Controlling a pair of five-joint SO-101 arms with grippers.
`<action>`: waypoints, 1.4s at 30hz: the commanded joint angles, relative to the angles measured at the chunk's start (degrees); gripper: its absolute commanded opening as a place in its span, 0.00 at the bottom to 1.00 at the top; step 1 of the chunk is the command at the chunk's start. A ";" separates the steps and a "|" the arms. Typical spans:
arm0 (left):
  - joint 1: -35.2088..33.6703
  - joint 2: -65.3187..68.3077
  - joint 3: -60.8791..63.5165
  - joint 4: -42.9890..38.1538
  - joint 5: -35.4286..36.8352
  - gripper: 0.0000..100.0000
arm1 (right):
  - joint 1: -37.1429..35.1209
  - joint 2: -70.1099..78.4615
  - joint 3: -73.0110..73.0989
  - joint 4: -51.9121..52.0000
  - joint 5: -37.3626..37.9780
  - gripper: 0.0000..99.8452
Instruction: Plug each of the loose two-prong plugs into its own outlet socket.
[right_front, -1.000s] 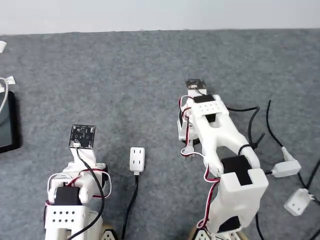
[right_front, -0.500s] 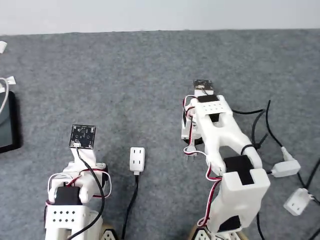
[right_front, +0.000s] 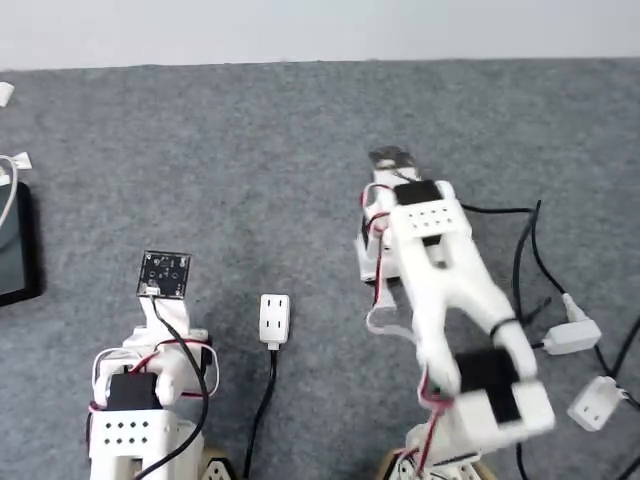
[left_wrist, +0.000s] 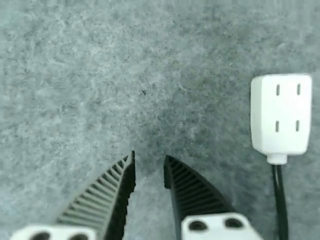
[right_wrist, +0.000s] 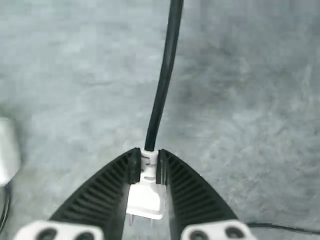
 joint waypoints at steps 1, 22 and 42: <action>-0.53 0.26 -3.21 0.88 -1.23 0.02 | -5.67 -13.49 2.29 1.01 3.25 0.01; 3.43 37.54 -15.87 -3.43 -18.81 0.01 | -34.51 -43.30 19.60 -6.64 7.47 0.01; 9.67 6.15 -3.56 2.29 -25.14 0.01 | -36.70 -38.29 22.15 -13.76 5.80 0.01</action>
